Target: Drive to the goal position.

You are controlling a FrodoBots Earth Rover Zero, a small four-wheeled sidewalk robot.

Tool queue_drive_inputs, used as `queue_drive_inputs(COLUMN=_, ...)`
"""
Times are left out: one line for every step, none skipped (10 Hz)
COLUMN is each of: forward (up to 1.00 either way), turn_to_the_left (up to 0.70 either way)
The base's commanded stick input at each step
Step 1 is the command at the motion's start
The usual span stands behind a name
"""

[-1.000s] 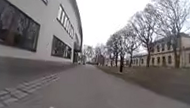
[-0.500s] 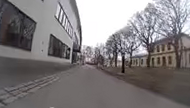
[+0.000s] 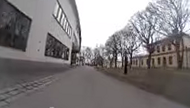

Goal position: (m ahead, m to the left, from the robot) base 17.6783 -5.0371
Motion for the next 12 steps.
queue_drive_inputs(forward=1.0, turn_to_the_left=0.41)
queue_drive_inputs(forward=1.0, turn_to_the_left=0.41)
queue_drive_inputs(forward=1.0, turn_to_the_left=0.29)
queue_drive_inputs(forward=1.0, turn_to_the_left=0.05)
queue_drive_inputs(forward=1.0, turn_to_the_left=0.01)
queue_drive_inputs(forward=1.0, turn_to_the_left=0.01)
queue_drive_inputs(forward=1.0, turn_to_the_left=0.01)
queue_drive_inputs(forward=1.0, turn_to_the_left=0.01)
queue_drive_inputs(forward=1.0, turn_to_the_left=0.01)
queue_drive_inputs(forward=1.0, turn_to_the_left=0.01)
queue_drive_inputs(forward=1.0, turn_to_the_left=0.01)
queue_drive_inputs(forward=1.0, turn_to_the_left=0.01)
